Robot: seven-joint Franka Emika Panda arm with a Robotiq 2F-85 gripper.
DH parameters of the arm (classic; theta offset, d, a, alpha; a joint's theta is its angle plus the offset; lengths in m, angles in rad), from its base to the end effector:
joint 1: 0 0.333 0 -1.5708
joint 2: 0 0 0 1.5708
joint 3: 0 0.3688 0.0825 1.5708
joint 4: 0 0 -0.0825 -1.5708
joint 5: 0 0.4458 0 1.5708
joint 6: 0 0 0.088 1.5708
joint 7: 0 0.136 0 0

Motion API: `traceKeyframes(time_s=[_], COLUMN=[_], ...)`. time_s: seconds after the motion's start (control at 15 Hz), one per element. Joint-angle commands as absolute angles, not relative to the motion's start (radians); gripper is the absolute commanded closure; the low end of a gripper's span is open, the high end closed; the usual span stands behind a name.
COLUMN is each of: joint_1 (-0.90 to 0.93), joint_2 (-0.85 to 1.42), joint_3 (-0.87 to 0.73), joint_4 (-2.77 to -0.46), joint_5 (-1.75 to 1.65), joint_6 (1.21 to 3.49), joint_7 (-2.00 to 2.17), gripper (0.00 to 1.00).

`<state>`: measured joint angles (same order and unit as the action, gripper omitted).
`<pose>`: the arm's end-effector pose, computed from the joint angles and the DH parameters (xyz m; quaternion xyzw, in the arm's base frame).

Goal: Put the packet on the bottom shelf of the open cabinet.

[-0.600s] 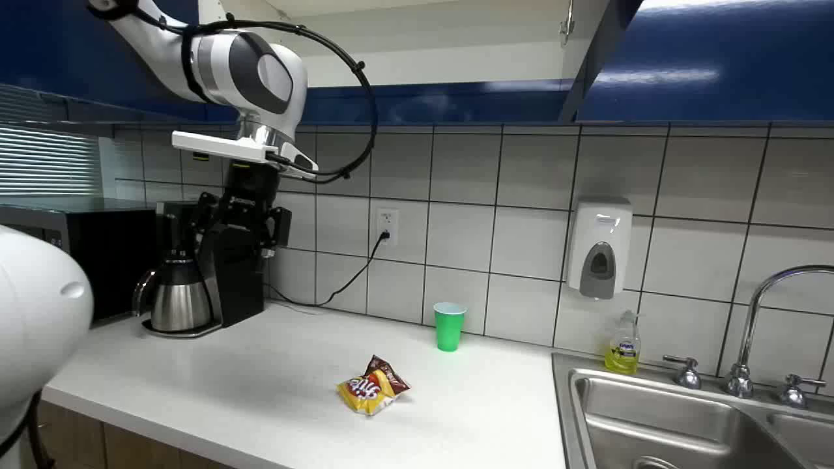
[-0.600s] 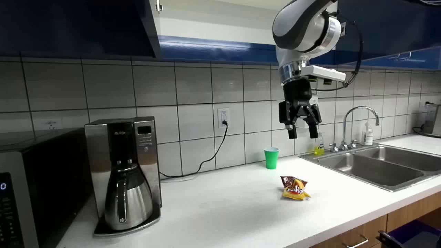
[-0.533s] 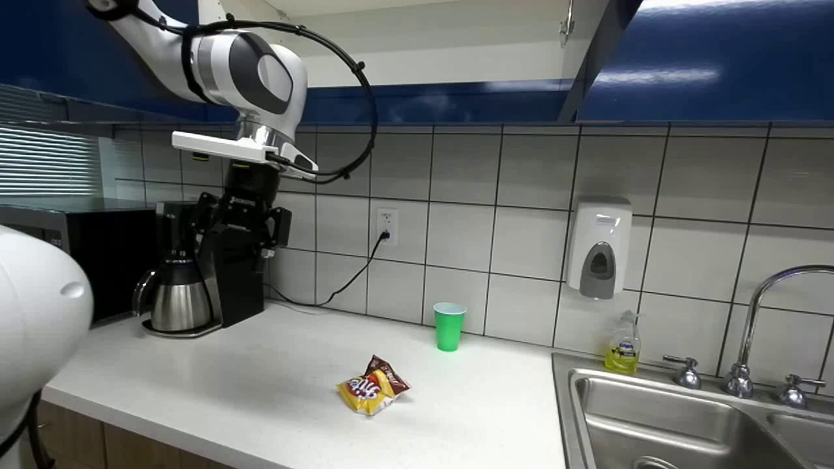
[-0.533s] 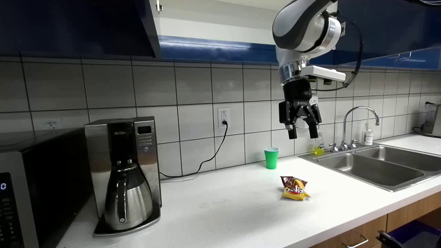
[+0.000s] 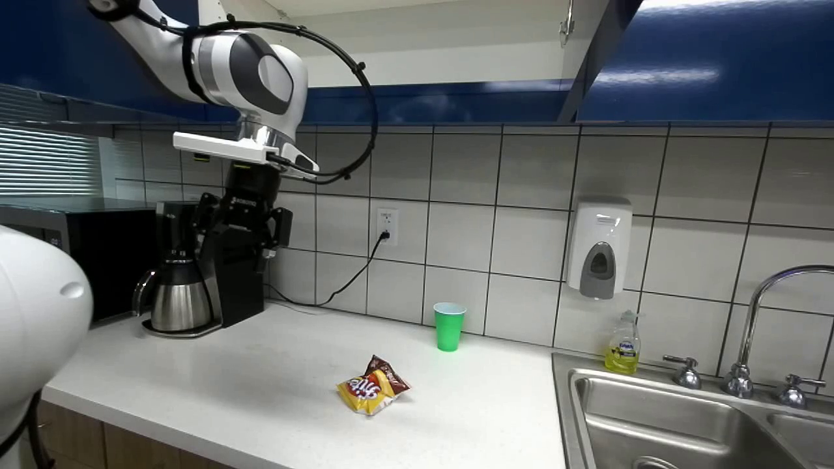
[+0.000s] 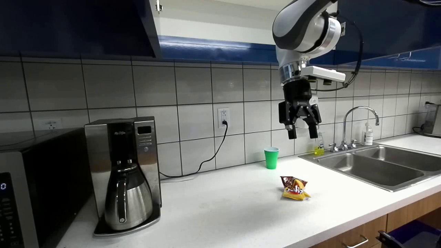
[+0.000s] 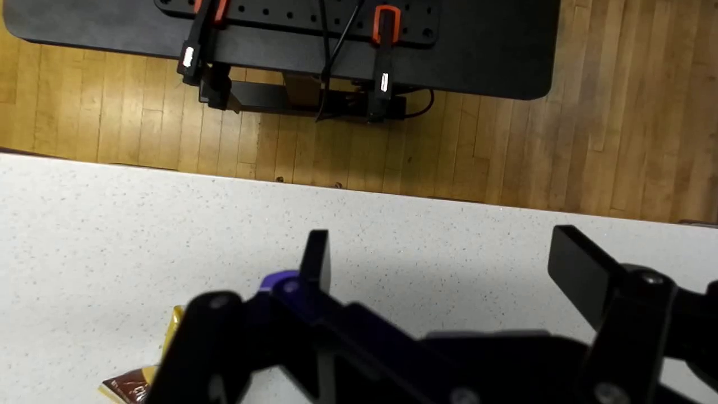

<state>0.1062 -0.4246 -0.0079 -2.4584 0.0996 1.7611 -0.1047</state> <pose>0.4042 0.0515 0.4236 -0.9859 -0.0849 0.1357 0.0491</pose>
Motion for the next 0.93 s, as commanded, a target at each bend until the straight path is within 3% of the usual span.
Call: traceKeyframes(time_s=[0.0, 0.87], joint_1=[0.073, -0.037], joint_2=[-0.411, -0.274], joint_3=[-0.002, -0.068], joint_4=[-2.451, -2.420], joint_5=[0.092, 0.069], joint_6=[1.804, 2.049], joint_7=[-0.087, -0.060], gripper=[0.00, 0.00])
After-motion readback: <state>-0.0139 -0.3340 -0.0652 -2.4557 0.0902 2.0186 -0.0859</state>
